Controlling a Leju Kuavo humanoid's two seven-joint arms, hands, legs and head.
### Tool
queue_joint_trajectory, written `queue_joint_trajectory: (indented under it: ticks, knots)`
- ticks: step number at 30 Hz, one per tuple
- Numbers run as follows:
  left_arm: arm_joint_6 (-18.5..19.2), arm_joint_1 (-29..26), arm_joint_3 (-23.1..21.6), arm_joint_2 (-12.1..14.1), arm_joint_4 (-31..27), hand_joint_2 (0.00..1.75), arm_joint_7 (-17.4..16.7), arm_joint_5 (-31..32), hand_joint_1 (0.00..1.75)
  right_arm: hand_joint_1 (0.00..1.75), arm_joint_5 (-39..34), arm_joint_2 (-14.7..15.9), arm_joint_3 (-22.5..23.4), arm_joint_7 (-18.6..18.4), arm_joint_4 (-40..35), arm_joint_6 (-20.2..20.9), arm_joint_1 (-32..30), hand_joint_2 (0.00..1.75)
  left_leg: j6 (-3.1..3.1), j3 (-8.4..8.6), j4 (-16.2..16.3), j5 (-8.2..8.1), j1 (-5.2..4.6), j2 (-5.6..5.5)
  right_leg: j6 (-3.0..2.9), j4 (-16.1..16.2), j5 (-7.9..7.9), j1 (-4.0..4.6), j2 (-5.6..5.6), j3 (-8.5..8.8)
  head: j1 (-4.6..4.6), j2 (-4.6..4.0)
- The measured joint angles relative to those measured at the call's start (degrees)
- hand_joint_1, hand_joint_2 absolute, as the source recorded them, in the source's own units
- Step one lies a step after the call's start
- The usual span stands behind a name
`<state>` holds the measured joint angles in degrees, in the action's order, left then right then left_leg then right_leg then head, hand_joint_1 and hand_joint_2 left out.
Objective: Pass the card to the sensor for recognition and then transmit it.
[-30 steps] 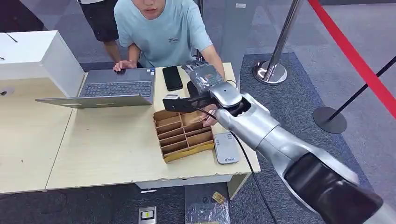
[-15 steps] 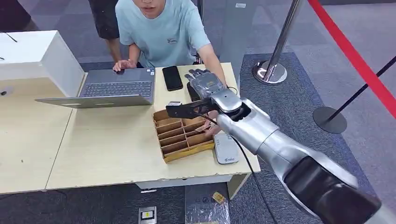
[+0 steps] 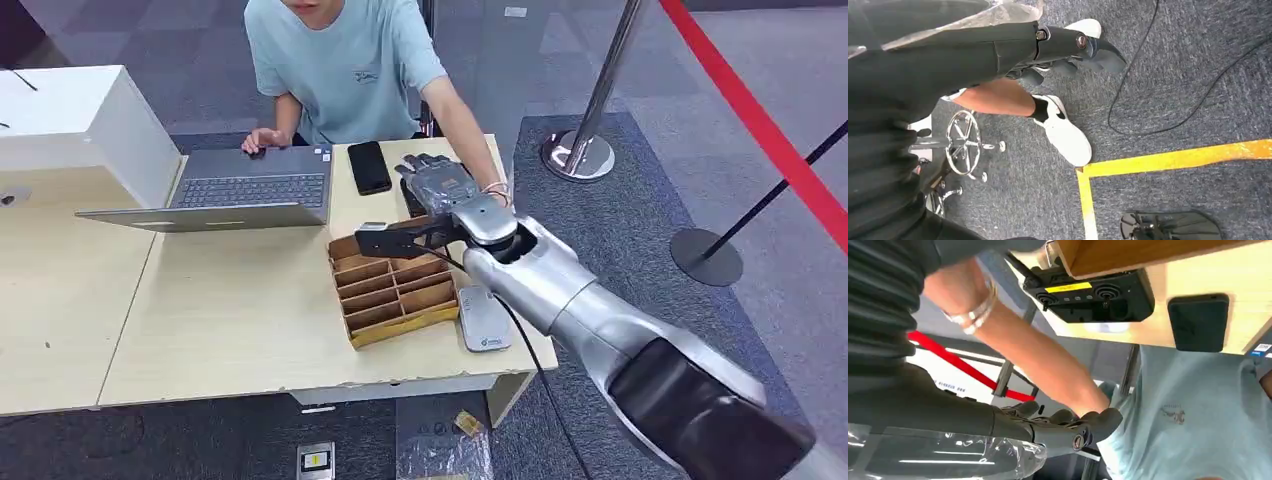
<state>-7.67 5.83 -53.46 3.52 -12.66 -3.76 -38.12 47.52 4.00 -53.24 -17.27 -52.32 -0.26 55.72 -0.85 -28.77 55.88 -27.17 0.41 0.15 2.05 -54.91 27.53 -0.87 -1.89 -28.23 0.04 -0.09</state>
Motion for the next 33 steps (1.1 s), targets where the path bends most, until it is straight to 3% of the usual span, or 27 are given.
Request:
queue_joint_trajectory:
  ticks: [5,9,13,14,22,26,29,30,33]
  knots:
    - [0.0,0.0,0.0,0.0,0.0,1.75,0.0,-0.31,0.0,1.75,-0.02,0.22,0.0,0.0,-0.81,0.15,-0.46,1.75,0.0,0.0,0.0,0.0,0.0,0.0,0.0,0.0,0.0,0.0,0.0,0.0,-0.02,0.0]
    - [-0.07,0.0,0.0,0.0,0.0,1.75,-0.15,-0.7,0.0,1.55,-0.24,0.44,0.0,-0.31,-2.42,0.26,-1.03,1.75,0.0,0.0,0.0,0.0,0.0,0.01,0.0,0.0,0.0,0.0,0.0,0.0,0.0,0.0]
    - [-0.15,-0.01,0.0,0.0,0.0,1.75,-0.24,-1.01,0.0,1.52,-0.7,0.63,0.0,-0.87,-4.7,0.24,-1.75,1.75,0.0,0.0,0.0,0.0,0.0,0.01,0.0,0.0,0.0,0.0,0.01,-0.01,0.0,0.0]
    - [-0.18,0.0,0.0,0.0,0.0,1.75,-0.24,-1.16,0.0,1.41,-0.72,0.63,0.0,-0.96,-5.18,0.26,-1.85,1.75,0.0,0.01,0.0,0.0,0.0,0.01,0.0,0.0,0.0,0.0,0.01,0.0,-0.02,0.0]
    - [-0.29,0.0,0.0,0.0,0.0,1.75,-0.28,-1.88,0.0,1.33,-0.85,0.5,-0.15,-1.38,-9.94,1.0,-3.36,1.75,0.0,0.0,-0.01,0.0,0.0,0.01,0.0,0.0,0.0,0.0,0.01,0.0,0.0,0.0]
    - [-0.48,-0.01,0.0,-0.02,0.0,1.75,-0.24,-2.45,0.0,1.41,-0.5,0.46,-0.68,-1.57,-12.59,1.53,-5.19,1.75,0.0,-0.01,-0.01,0.0,0.0,0.01,0.0,0.0,0.0,0.01,0.01,0.0,0.0,0.0]
    - [-0.66,0.0,0.0,-0.02,0.0,1.75,-0.24,-2.82,0.0,1.26,-0.77,0.55,-1.03,-1.64,-14.65,1.55,-6.84,1.75,0.0,0.01,-0.01,0.0,0.0,0.01,0.0,0.01,0.0,0.01,0.01,0.0,0.0,0.0]
    - [-0.66,0.0,0.0,-0.04,0.0,1.75,-0.24,-2.89,0.0,1.36,-0.96,0.57,-1.05,-1.64,-15.26,1.55,-7.49,1.75,0.0,0.01,0.0,0.0,0.0,0.01,0.0,0.01,0.0,0.01,0.01,0.0,-0.02,0.0]
    - [-0.66,-0.01,0.0,-0.07,0.0,1.75,-0.55,-3.1,0.0,1.34,-1.24,0.76,-1.18,-1.77,-17.0,1.44,-9.74,1.75,0.0,0.01,-0.01,-0.01,0.01,0.02,0.0,0.02,0.0,0.01,0.01,0.0,-0.02,0.0]
